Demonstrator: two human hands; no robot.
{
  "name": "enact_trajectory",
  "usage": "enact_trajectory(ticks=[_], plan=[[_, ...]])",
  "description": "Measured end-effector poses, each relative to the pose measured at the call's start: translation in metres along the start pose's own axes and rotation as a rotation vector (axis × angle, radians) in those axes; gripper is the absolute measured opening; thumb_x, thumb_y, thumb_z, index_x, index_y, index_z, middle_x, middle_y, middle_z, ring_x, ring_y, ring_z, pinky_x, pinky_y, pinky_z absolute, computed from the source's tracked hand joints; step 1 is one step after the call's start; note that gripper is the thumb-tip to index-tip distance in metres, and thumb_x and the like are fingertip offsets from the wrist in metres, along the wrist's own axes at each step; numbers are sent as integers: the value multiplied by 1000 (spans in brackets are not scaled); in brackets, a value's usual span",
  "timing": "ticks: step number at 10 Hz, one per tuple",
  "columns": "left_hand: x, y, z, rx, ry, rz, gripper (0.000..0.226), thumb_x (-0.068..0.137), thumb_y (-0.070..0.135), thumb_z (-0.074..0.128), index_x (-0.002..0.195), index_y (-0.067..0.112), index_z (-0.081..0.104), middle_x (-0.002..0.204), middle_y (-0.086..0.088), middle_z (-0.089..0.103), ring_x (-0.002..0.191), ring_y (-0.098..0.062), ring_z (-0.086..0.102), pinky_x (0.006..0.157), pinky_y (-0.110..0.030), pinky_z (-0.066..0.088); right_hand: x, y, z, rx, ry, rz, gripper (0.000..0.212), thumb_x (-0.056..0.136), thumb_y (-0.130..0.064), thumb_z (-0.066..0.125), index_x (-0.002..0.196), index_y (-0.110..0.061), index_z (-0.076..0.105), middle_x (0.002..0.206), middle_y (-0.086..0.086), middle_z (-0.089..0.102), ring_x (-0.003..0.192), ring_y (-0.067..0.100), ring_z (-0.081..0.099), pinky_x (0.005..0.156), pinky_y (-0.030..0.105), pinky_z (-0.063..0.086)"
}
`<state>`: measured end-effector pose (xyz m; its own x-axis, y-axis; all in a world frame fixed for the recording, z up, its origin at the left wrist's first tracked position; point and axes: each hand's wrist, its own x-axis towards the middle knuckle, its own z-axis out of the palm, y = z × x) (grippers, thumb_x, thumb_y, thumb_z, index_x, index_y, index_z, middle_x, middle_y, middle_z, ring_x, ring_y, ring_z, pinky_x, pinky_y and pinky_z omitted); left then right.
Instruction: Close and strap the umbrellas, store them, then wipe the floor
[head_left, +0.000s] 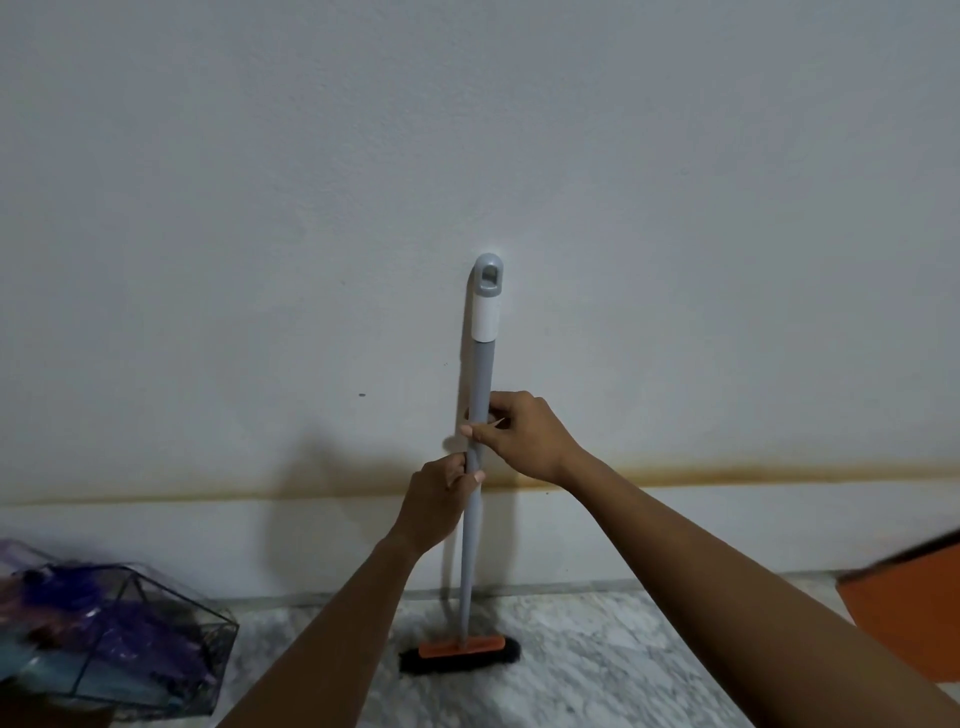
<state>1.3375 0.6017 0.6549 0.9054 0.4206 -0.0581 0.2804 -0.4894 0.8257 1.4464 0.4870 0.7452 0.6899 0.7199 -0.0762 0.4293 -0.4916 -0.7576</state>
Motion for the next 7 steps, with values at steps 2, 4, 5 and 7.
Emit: enact_trajectory(ticks=[2, 4, 5, 7], plan=[[-5, 2, -6, -11, 13, 1, 22, 95, 23, 61, 76, 11, 57, 56, 7, 50, 53, -3, 49, 51, -16, 35, -2, -4, 2, 15, -3, 14, 54, 70, -63, 61, 91, -14, 70, 93, 7, 73, 90, 26, 67, 82, 49, 56], [-9, 6, -8, -107, 50, 22, 21, 92, 28, 54, 85, 12, 66, 55, 8, 51, 51, -6, 45, 53, -22, 35, -5, -3, 5, -21, 42, 46, 35, 84, -48, 64, 97, -15, 70, 97, 0, 74, 95, 21, 68, 87, 48, 56], [-10, 8, -9, -134, 51, -1, 16, 97, 15, 56, 89, 10, 69, 49, 12, 48, 46, -5, 42, 54, -23, 34, -9, -6, 6, -36, 56, 71, 29, 87, -46, 64, 101, -22, 70, 101, -7, 74, 97, 16, 68, 88, 45, 56], [-32, 8, -11, -143, 54, -78, 41, 91, 44, 57, 123, 18, 65, 103, 4, 73, 98, -15, 67, 90, -33, 52, -32, -9, 6, -60, 127, 134, 49, 87, -53, 66, 130, -32, 58, 124, -7, 67, 115, 16, 63, 97, 39, 52]])
